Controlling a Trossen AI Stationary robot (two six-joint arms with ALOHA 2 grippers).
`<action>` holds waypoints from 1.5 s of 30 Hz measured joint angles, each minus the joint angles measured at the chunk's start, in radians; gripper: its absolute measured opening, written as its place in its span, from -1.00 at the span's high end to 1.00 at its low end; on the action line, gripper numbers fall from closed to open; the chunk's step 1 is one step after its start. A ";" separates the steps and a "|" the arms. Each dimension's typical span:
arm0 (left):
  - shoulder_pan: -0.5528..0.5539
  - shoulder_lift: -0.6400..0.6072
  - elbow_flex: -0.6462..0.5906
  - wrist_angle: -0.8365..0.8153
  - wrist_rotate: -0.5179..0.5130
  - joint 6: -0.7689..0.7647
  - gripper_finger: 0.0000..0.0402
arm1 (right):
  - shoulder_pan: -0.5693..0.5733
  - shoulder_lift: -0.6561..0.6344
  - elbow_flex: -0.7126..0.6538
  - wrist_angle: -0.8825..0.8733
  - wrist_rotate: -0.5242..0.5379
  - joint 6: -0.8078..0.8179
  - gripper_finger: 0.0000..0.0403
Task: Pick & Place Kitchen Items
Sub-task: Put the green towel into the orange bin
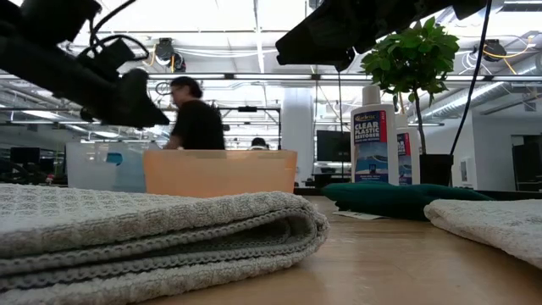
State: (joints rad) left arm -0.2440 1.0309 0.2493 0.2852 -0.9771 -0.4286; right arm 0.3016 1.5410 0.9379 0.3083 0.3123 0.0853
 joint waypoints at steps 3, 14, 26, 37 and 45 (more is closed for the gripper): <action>-0.023 -0.006 0.000 0.062 0.041 0.033 -0.27 | 0.000 0.000 0.000 0.000 0.000 0.000 0.36; -0.132 -0.288 0.000 0.109 0.351 0.232 -0.27 | 0.000 0.000 0.000 -0.007 0.000 0.000 0.36; -0.284 -0.709 0.001 -0.207 0.334 0.461 -0.27 | 0.001 0.000 0.000 -0.007 0.000 0.008 0.36; -0.288 -0.877 0.000 -0.523 0.059 0.379 -0.27 | 0.001 0.000 0.000 -0.008 0.000 0.008 0.36; -0.288 -0.958 0.000 -0.562 0.080 0.385 -0.27 | 0.001 0.000 0.000 -0.027 0.000 0.008 0.36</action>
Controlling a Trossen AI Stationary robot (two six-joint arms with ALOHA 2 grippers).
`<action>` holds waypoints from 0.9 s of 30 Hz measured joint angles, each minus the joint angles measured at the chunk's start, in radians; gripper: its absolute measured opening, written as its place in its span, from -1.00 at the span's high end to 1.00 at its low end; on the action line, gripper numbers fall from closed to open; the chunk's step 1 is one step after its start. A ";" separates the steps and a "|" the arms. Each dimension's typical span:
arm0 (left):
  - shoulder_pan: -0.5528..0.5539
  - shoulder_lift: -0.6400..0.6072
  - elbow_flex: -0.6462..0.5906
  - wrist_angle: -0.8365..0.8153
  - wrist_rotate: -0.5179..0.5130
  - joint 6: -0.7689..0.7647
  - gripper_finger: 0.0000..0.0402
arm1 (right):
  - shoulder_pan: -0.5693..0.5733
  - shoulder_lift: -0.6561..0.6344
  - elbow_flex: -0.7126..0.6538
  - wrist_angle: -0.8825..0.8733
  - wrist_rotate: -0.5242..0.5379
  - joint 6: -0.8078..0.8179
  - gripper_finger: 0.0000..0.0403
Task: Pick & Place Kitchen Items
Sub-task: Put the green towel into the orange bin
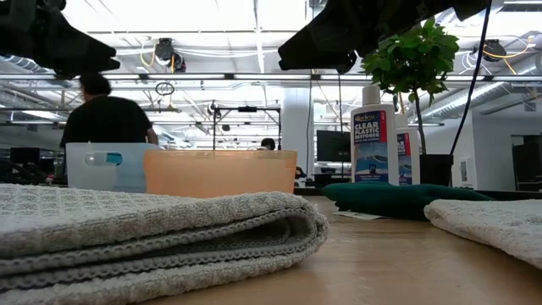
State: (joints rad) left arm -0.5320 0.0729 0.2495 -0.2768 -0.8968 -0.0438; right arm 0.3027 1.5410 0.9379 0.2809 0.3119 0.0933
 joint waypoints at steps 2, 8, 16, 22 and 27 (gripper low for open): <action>0.000 -0.031 0.000 -0.031 0.009 0.005 -0.27 | 0.000 0.000 0.000 -0.002 0.000 0.000 0.36; 0.000 -0.067 -0.001 -0.065 0.102 0.005 -0.27 | 0.000 0.000 0.000 -0.003 0.000 0.025 0.36; 0.000 -0.067 -0.001 -0.059 0.179 -0.048 -0.27 | 0.000 0.000 0.000 -0.007 0.000 0.031 0.36; 0.000 -0.067 -0.001 0.017 0.395 -0.023 -0.27 | 0.000 0.000 0.000 -0.007 0.000 0.026 0.36; 0.007 -0.067 -0.029 0.037 0.418 -0.020 -0.27 | -0.007 0.000 0.000 -0.002 0.000 0.026 0.36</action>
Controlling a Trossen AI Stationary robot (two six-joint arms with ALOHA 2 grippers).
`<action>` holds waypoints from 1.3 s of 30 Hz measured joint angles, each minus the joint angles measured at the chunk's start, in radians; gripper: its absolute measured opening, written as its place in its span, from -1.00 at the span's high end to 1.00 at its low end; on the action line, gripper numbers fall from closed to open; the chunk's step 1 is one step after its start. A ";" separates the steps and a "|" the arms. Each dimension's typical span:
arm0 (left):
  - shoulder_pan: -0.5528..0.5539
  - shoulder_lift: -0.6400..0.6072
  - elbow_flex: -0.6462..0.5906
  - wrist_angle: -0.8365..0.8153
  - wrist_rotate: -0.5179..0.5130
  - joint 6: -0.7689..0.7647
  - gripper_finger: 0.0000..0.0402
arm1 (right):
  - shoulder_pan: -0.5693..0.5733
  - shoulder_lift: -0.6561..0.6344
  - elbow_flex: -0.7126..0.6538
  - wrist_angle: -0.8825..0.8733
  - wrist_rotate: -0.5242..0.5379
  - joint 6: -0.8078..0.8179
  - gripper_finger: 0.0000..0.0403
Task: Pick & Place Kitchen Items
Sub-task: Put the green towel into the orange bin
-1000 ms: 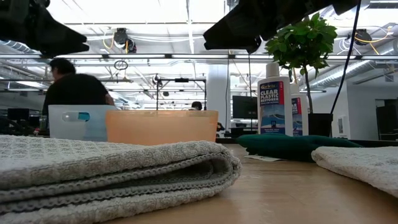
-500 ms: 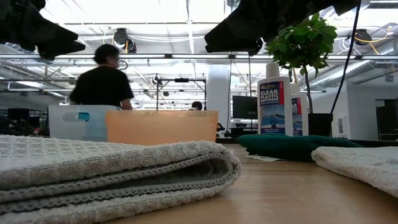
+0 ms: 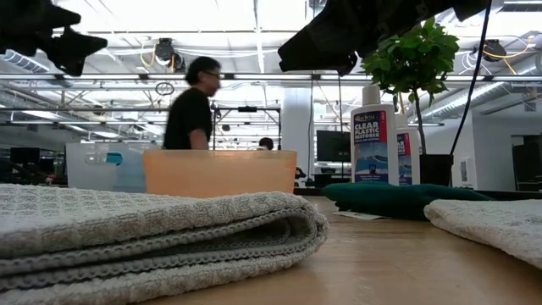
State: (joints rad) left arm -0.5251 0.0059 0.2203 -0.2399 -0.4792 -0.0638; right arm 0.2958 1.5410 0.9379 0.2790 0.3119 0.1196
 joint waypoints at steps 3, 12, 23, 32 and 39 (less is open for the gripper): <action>0.023 0.000 -0.042 0.076 0.004 0.008 -0.27 | -0.001 0.000 0.000 0.000 0.000 0.000 0.36; 0.156 0.000 -0.080 0.151 0.178 0.004 -0.27 | -0.001 -0.017 0.000 -0.015 0.001 -0.001 0.36; 0.291 0.000 -0.080 0.123 0.383 0.014 -0.27 | 0.029 -0.212 0.000 -0.300 0.005 0.140 0.36; 0.353 0.000 -0.175 0.247 0.370 0.002 -0.27 | 0.075 -0.301 -0.084 -0.424 0.004 0.278 0.36; 0.380 0.000 -0.186 0.272 0.372 0.041 -0.27 | 0.057 -0.322 -0.227 -0.192 0.002 0.220 0.36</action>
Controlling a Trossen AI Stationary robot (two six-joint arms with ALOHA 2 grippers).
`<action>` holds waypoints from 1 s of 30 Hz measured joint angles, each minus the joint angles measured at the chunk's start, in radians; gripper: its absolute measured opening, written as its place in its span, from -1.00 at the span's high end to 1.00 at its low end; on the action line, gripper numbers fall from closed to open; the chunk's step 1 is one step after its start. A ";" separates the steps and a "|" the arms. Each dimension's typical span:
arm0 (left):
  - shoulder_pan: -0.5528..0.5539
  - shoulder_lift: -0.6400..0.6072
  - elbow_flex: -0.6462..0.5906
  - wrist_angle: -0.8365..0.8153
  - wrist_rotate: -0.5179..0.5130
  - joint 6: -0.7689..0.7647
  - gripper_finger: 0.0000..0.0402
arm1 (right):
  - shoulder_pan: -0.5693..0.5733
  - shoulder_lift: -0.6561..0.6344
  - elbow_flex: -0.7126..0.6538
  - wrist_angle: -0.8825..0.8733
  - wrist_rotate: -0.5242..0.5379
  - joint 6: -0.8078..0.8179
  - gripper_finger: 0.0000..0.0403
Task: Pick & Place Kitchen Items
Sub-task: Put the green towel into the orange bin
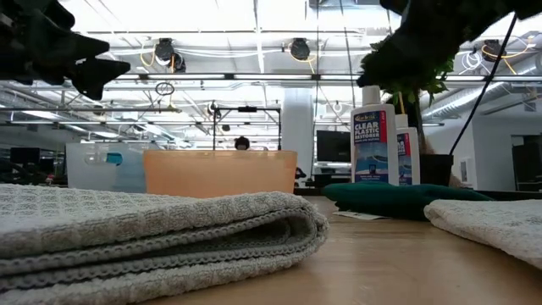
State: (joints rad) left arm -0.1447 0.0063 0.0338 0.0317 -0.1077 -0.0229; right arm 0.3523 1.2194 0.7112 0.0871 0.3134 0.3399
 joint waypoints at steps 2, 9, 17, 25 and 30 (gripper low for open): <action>0.000 0.000 0.000 0.000 0.001 0.026 -0.27 | -0.006 0.004 -0.055 0.174 0.000 0.004 0.36; 0.000 0.000 0.000 0.000 0.002 0.044 -0.27 | -0.012 0.009 -0.259 0.760 0.000 -0.119 0.36; 0.000 0.000 0.000 -0.001 0.002 0.044 -0.27 | 0.023 -0.034 -0.204 0.591 0.011 -0.034 0.19; 0.000 0.000 0.000 -0.001 0.002 0.045 -0.27 | 0.097 -0.058 0.012 -0.194 0.105 0.301 -0.16; 0.000 0.000 0.000 -0.001 0.002 0.045 -0.27 | 0.086 -0.058 -0.008 -0.440 0.107 0.548 -0.23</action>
State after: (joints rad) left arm -0.1444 0.0063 0.0338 0.0311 -0.1059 0.0219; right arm 0.4386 1.1618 0.7028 -0.3526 0.4206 0.8883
